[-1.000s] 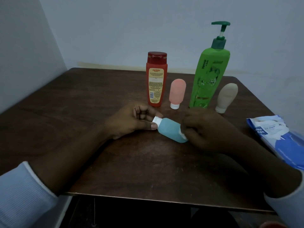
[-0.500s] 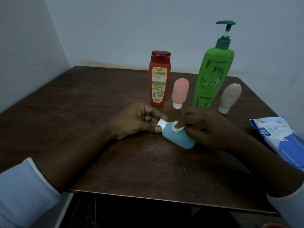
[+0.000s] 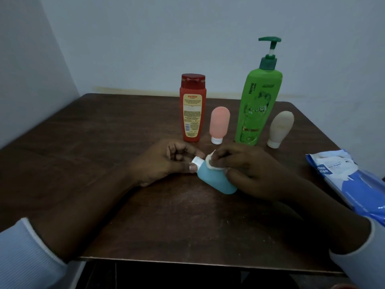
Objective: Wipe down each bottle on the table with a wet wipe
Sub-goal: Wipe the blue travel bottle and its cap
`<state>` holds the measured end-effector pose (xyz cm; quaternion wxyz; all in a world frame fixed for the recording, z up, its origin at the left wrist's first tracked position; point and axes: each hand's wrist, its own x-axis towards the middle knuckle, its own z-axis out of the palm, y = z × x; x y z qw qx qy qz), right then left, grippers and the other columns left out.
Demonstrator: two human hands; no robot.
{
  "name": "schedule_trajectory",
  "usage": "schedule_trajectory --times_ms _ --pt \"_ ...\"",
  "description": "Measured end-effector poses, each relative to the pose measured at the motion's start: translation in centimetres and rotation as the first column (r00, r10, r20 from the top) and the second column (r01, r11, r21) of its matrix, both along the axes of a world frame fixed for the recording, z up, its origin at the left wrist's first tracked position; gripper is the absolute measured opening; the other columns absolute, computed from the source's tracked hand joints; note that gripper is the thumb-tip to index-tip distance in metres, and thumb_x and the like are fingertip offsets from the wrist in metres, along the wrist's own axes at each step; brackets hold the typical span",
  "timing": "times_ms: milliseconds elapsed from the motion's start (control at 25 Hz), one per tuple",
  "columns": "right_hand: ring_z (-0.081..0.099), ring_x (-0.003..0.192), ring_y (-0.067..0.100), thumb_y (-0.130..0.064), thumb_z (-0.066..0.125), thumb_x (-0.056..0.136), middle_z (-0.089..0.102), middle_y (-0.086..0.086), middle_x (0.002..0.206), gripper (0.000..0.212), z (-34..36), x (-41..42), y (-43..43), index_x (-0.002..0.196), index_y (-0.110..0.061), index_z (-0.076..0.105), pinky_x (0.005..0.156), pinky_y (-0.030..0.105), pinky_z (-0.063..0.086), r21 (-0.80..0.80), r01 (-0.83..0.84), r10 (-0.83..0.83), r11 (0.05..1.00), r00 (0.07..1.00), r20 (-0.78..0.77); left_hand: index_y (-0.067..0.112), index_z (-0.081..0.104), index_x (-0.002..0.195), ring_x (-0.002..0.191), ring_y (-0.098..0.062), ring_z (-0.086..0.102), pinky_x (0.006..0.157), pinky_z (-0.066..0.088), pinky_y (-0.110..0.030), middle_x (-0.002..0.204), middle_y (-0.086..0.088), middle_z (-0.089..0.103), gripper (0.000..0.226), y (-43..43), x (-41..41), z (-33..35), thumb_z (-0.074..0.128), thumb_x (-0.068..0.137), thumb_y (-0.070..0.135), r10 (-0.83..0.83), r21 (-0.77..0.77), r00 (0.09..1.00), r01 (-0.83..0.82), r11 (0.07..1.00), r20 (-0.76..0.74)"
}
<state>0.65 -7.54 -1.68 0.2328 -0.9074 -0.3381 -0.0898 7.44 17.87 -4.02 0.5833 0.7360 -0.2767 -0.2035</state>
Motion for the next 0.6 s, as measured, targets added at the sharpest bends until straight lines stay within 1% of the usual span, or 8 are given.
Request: schedule_trajectory --times_ms 80,120,240,360,440,520,560,600 --pt "0.059 0.113 0.004 -0.009 0.061 0.089 0.065 -0.006 0.118 0.024 0.1 0.1 -0.4 0.109 -0.013 0.074 0.090 0.023 0.050 0.106 0.007 -0.003 0.994 0.999 -0.044 0.003 0.069 0.121 0.109 -0.020 0.075 0.085 0.060 -0.024 0.117 -0.006 0.078 0.035 0.1 0.1 -0.1 0.070 0.088 -0.007 0.004 -0.001 1.000 -0.004 1.000 -0.004" --pt "0.058 0.114 0.003 -0.006 0.064 0.088 0.064 -0.007 0.118 0.022 0.1 0.2 -0.4 0.105 -0.015 0.075 0.091 0.023 0.050 0.118 0.015 -0.009 0.993 0.999 -0.048 0.003 0.069 0.122 0.110 -0.021 0.074 0.087 0.061 -0.025 0.117 -0.007 0.078 0.035 0.1 0.2 -0.1 0.070 0.088 -0.007 0.001 0.000 1.000 -0.001 1.000 -0.007" --pt "0.052 0.118 -0.003 -0.009 0.068 0.086 0.060 -0.011 0.123 0.021 0.1 0.6 -0.2 0.104 -0.021 0.071 0.095 0.019 0.046 0.065 0.022 -0.017 0.998 0.997 -0.081 0.003 0.069 0.123 0.113 -0.022 0.073 0.094 0.060 -0.031 0.120 -0.007 0.077 0.036 0.2 0.5 -0.2 0.071 0.088 -0.006 -0.008 0.012 1.000 0.008 1.000 0.002" --pt "0.057 0.110 -0.001 -0.018 0.070 0.087 0.063 -0.016 0.115 0.022 0.7 0.4 -0.9 0.108 -0.025 0.069 0.090 0.019 0.049 -0.018 -0.007 0.005 1.000 0.995 -0.100 0.005 0.069 0.122 0.113 -0.021 0.073 0.094 0.061 -0.031 0.120 -0.006 0.077 0.036 0.2 0.5 -0.2 0.071 0.088 -0.005 0.000 0.026 1.000 0.000 1.000 0.009" --pt "0.057 0.108 -0.002 -0.019 0.070 0.087 0.063 -0.015 0.115 0.022 0.9 0.2 -0.7 0.108 -0.027 0.071 0.088 0.018 0.050 -0.068 -0.020 0.017 0.997 0.998 -0.053 0.003 0.069 0.122 0.111 -0.022 0.074 0.092 0.061 -0.030 0.118 -0.007 0.077 0.036 0.1 0.4 -0.2 0.072 0.088 -0.006 0.005 0.033 1.000 -0.006 0.999 0.019" --pt "0.057 0.106 0.000 -0.015 0.068 0.088 0.065 -0.009 0.116 0.023 0.2 0.4 0.5 0.109 -0.023 0.072 0.087 0.012 0.046 -0.107 -0.048 0.055 0.993 0.996 0.064 0.000 0.069 0.123 0.110 -0.024 0.074 0.092 0.061 -0.030 0.117 -0.008 0.078 0.036 0.2 0.3 -0.3 0.072 0.087 -0.007 -0.002 0.029 1.000 0.002 1.000 0.011" --pt "0.057 0.104 0.001 -0.013 0.067 0.088 0.066 -0.007 0.114 0.024 -0.2 0.6 1.0 0.111 -0.020 0.072 0.087 0.009 0.043 -0.109 -0.050 0.062 0.993 0.992 0.111 -0.001 0.069 0.123 0.110 -0.024 0.074 0.092 0.061 -0.030 0.117 -0.009 0.078 0.036 0.2 0.4 -0.3 0.072 0.088 -0.007 -0.008 0.024 1.000 0.007 1.000 0.008" --pt "0.058 0.101 0.002 -0.012 0.066 0.089 0.067 -0.007 0.112 0.024 -0.4 0.8 1.1 0.111 -0.019 0.072 0.086 0.008 0.043 -0.091 -0.021 0.032 0.996 0.992 0.124 0.000 0.069 0.123 0.111 -0.024 0.074 0.092 0.061 -0.030 0.117 -0.008 0.078 0.036 0.2 0.4 -0.3 0.072 0.088 -0.007 -0.010 0.021 1.000 0.010 1.000 0.007"
